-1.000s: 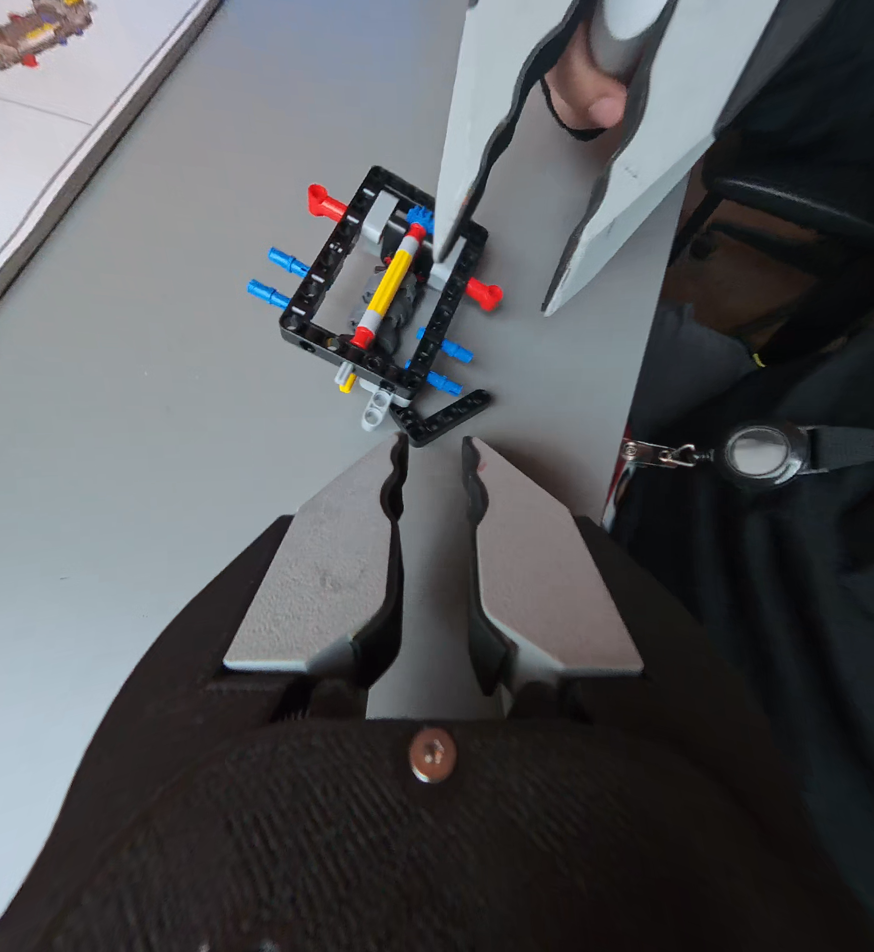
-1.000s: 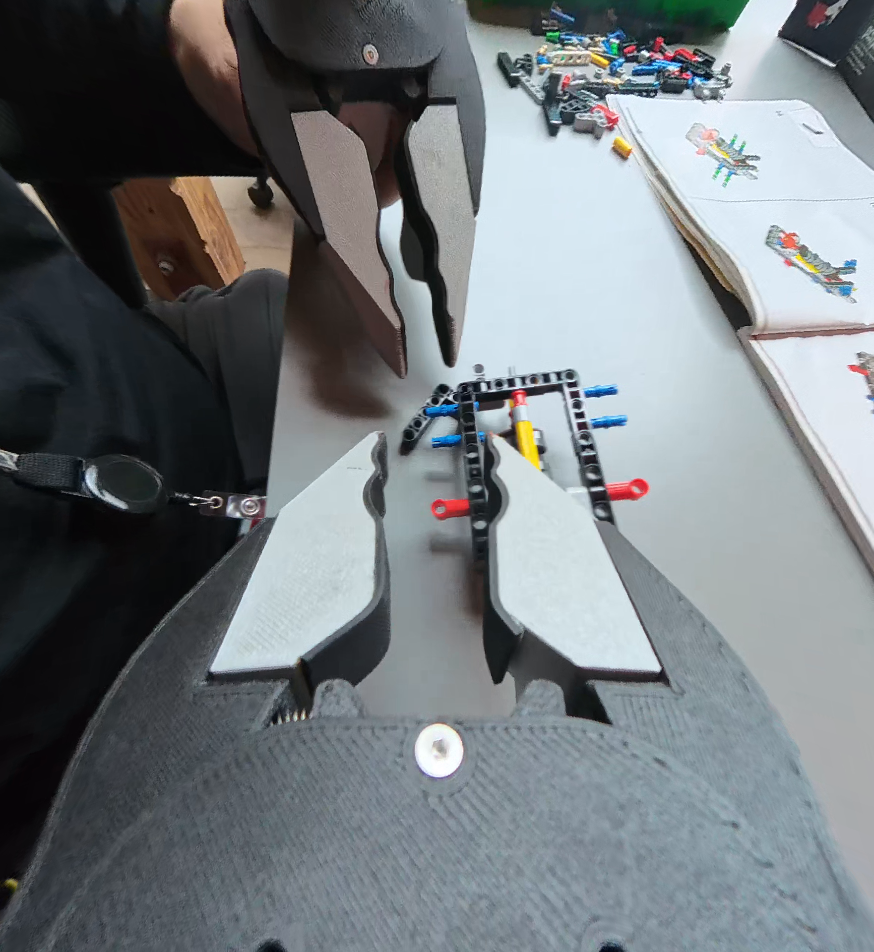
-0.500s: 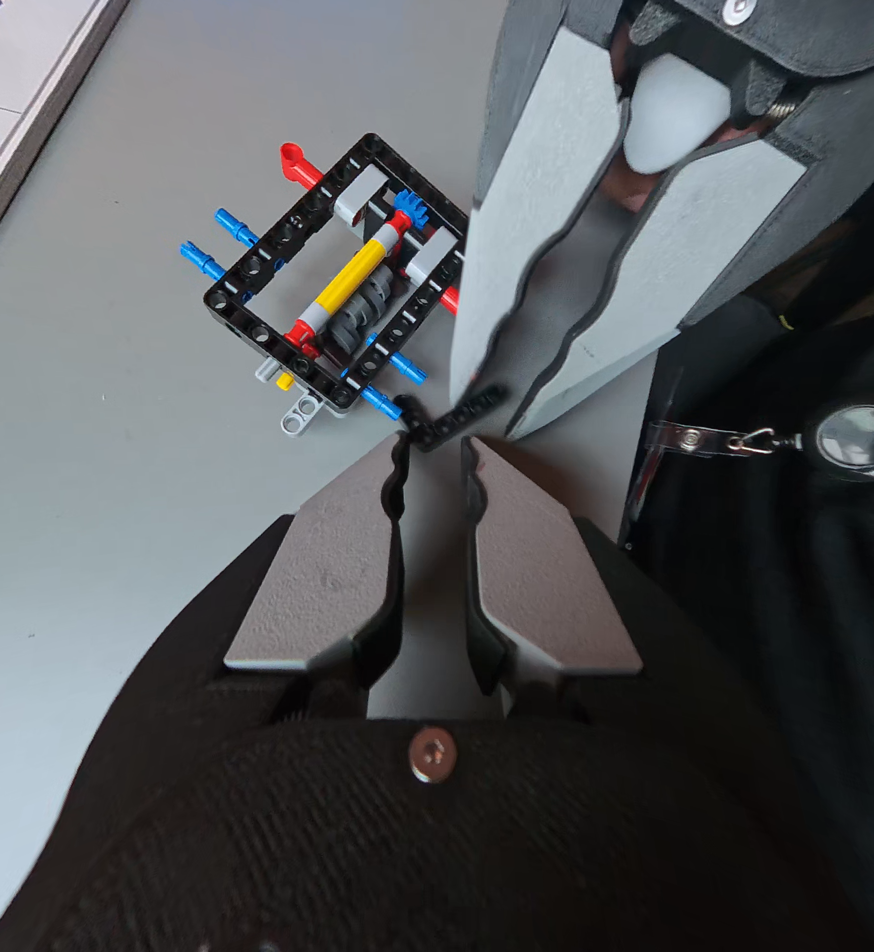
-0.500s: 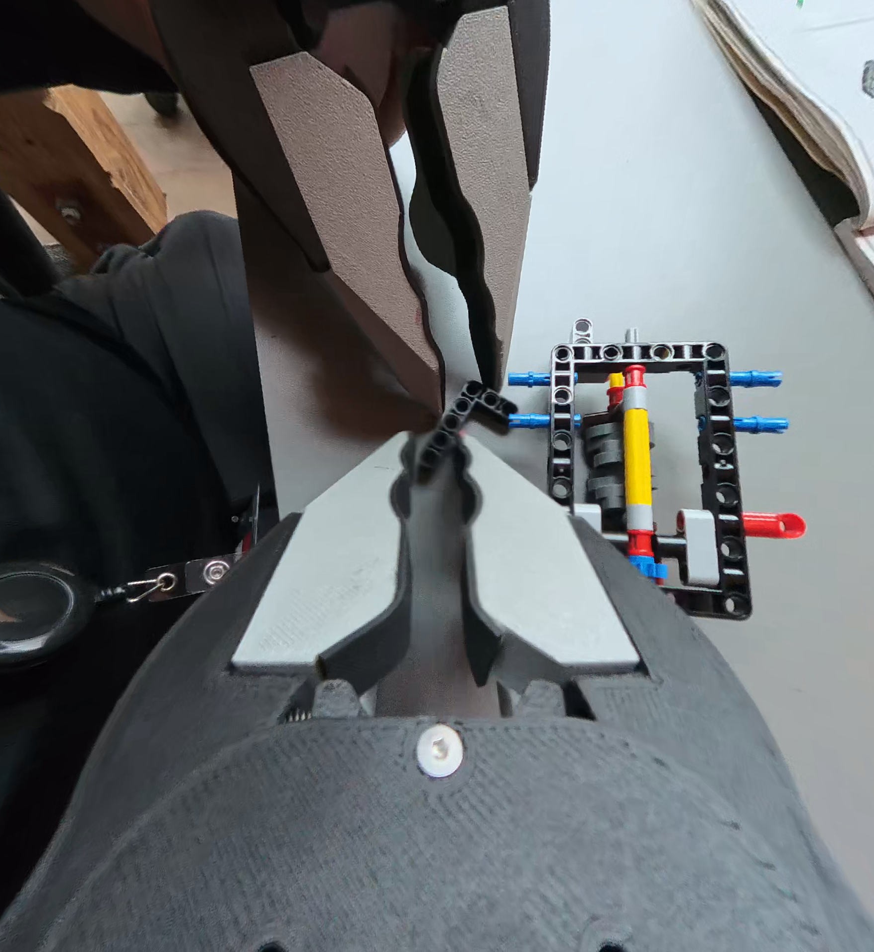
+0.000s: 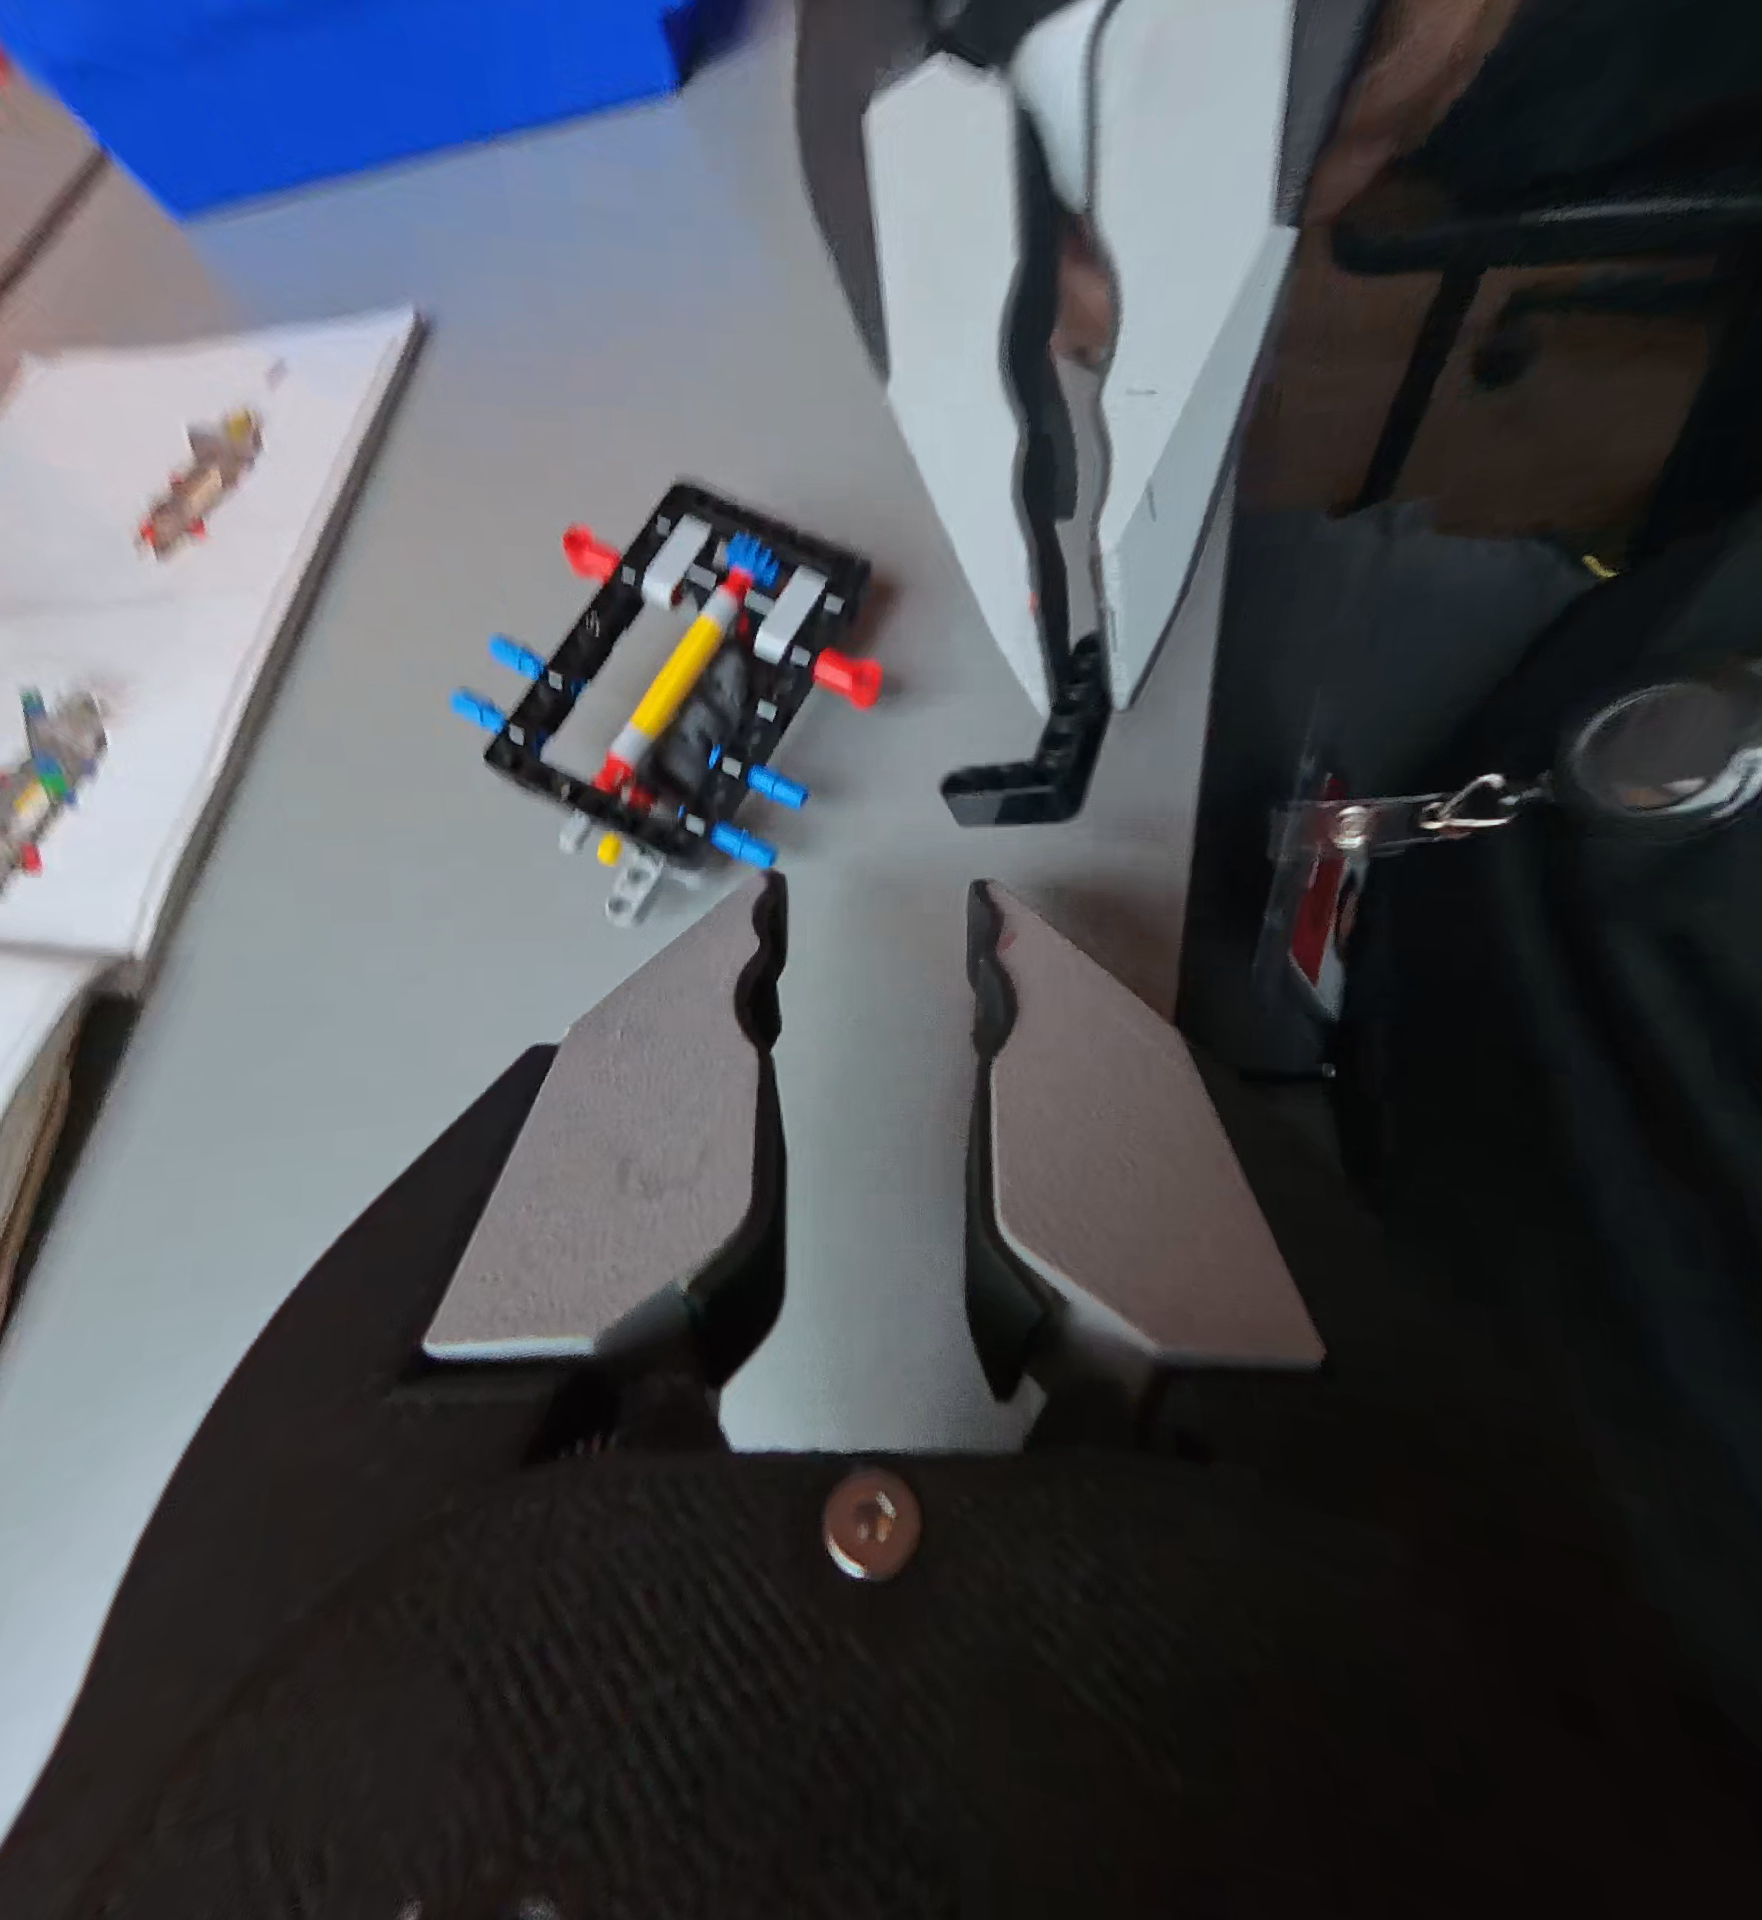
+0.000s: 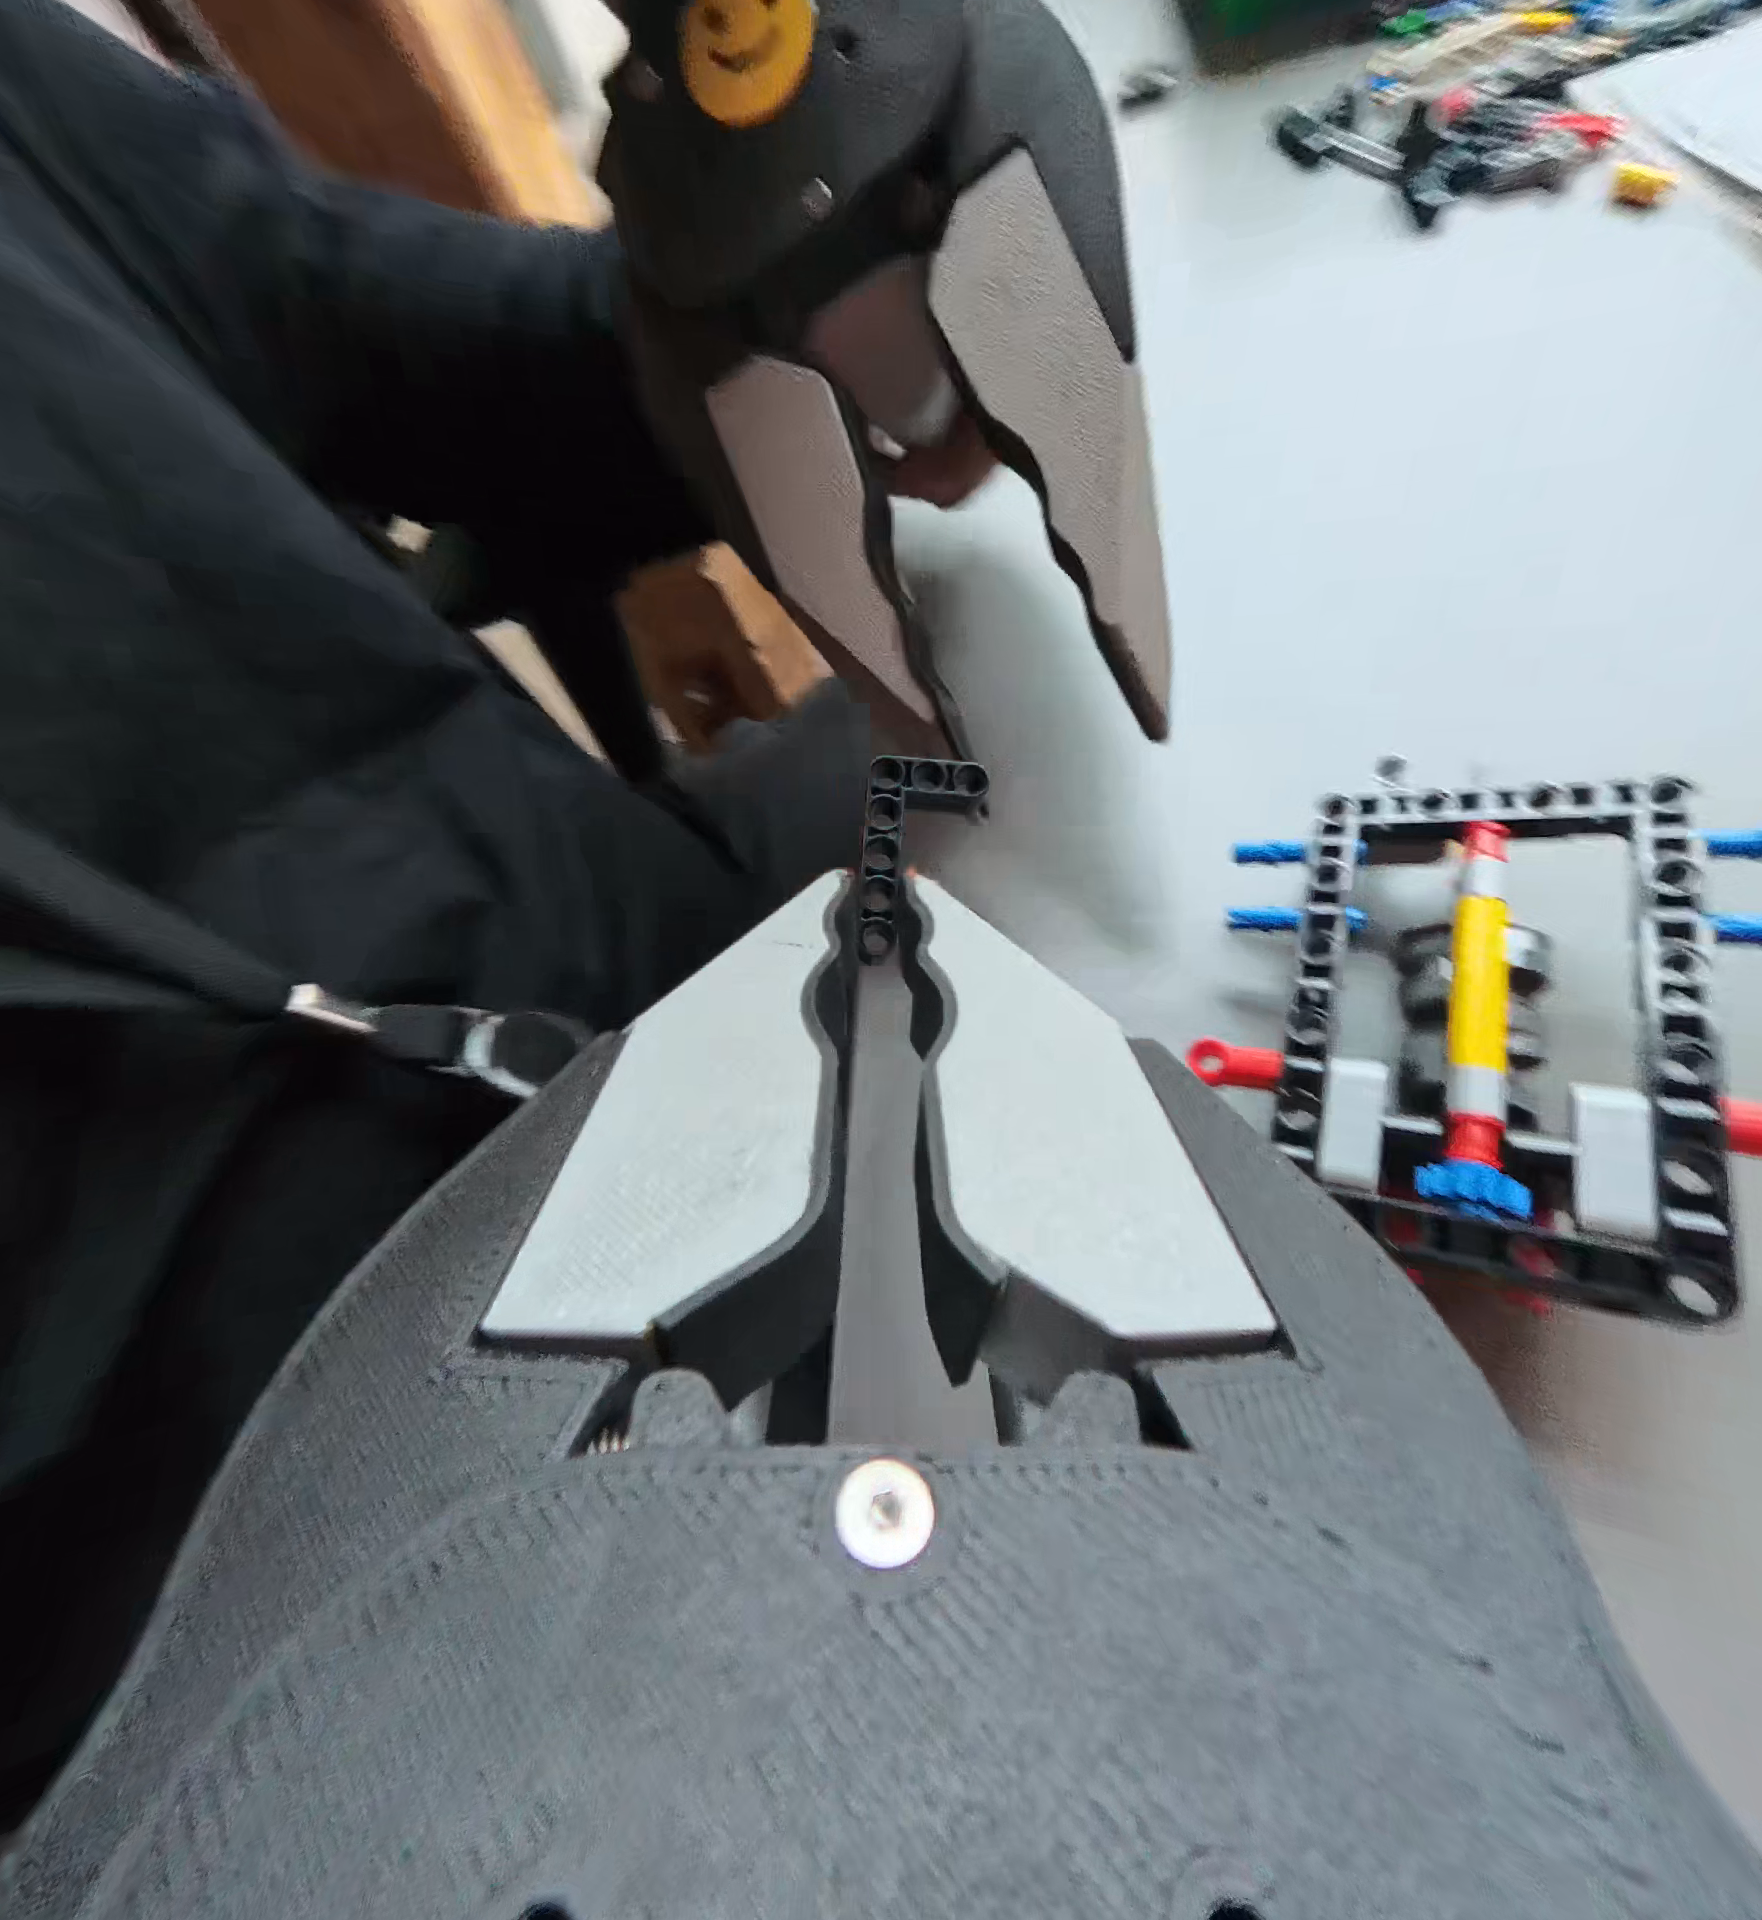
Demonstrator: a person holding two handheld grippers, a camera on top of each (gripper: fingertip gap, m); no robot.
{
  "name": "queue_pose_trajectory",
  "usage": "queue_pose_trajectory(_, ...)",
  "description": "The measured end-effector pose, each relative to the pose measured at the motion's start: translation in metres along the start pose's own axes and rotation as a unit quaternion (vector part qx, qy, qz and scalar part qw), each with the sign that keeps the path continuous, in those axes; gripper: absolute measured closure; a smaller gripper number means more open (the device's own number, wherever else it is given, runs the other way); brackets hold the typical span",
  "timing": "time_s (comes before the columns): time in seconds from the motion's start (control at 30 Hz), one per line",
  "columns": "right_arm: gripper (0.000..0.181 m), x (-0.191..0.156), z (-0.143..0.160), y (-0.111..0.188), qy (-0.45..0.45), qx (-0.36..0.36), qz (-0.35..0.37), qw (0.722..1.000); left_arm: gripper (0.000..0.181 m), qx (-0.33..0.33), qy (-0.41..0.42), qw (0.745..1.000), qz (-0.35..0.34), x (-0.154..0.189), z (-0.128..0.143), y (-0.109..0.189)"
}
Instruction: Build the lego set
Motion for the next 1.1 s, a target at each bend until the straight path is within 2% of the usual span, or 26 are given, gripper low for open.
queue_pose_trajectory(0.07,0.177,-0.007,-0.008,0.004,-0.012,0.030,-0.051,0.998,0.148,0.033,-0.044,0.998,0.006,0.005,-0.017,0.003)
queue_pose_trajectory(0.13,0.177,-0.008,-0.012,0.010,-0.031,0.051,-0.082,0.995,0.163,0.057,-0.102,0.993,0.004,0.010,-0.029,0.006)
queue_pose_trajectory(0.23,0.177,-0.012,-0.016,0.019,-0.049,0.081,-0.123,0.988,0.166,0.087,-0.156,0.984,0.004,0.018,-0.040,0.009)
queue_pose_trajectory(0.37,0.177,-0.019,-0.014,0.021,-0.064,0.082,-0.176,0.979,0.158,0.106,-0.147,0.982,0.045,0.026,-0.049,0.010)
queue_pose_trajectory(0.47,0.177,-0.019,-0.016,0.022,-0.071,0.088,-0.198,0.974,0.172,0.116,-0.156,0.978,0.071,0.033,-0.053,0.012)
queue_pose_trajectory(0.53,0.175,-0.009,-0.016,0.022,-0.070,0.092,-0.167,0.979,0.173,0.089,-0.146,0.984,0.057,0.025,-0.049,0.008)
queue_pose_trajectory(0.6,0.173,0.010,-0.016,0.026,-0.069,0.094,-0.105,0.988,0.174,0.054,-0.127,0.990,0.037,0.015,-0.040,0.002)
queue_pose_trajectory(0.63,0.160,0.020,-0.015,0.030,-0.063,0.091,-0.065,0.992,0.175,0.031,-0.114,0.993,0.028,0.009,-0.034,-0.002)
queue_pose_trajectory(0.7,0.157,0.030,-0.018,0.039,-0.024,0.080,0.008,0.996,0.175,-0.017,-0.090,0.996,0.008,-0.003,-0.023,-0.009)
queue_pose_trajectory(0.77,0.156,0.033,-0.023,0.044,0.028,0.055,0.083,0.995,0.175,-0.053,-0.108,0.992,-0.029,-0.012,-0.019,-0.014)
queue_pose_trajectory(0.93,0.158,0.029,-0.028,0.036,0.169,-0.050,0.242,0.954,0.175,-0.121,-0.198,0.969,-0.078,-0.013,-0.020,-0.019)
queue_pose_trajectory(1.1,0.162,0.031,-0.019,0.019,0.218,-0.111,0.283,0.927,0.176,-0.146,-0.219,0.961,-0.084,-0.012,-0.027,-0.017)
Point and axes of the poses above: each gripper's, where its closed fingertips meet, y back along the fingers, z out of its underside, x = y × z across the jaws, the point moved 1 cm from there along y, back along the fingers, and after that the axes turned 6 degrees about -z, right-handed, at the moved point
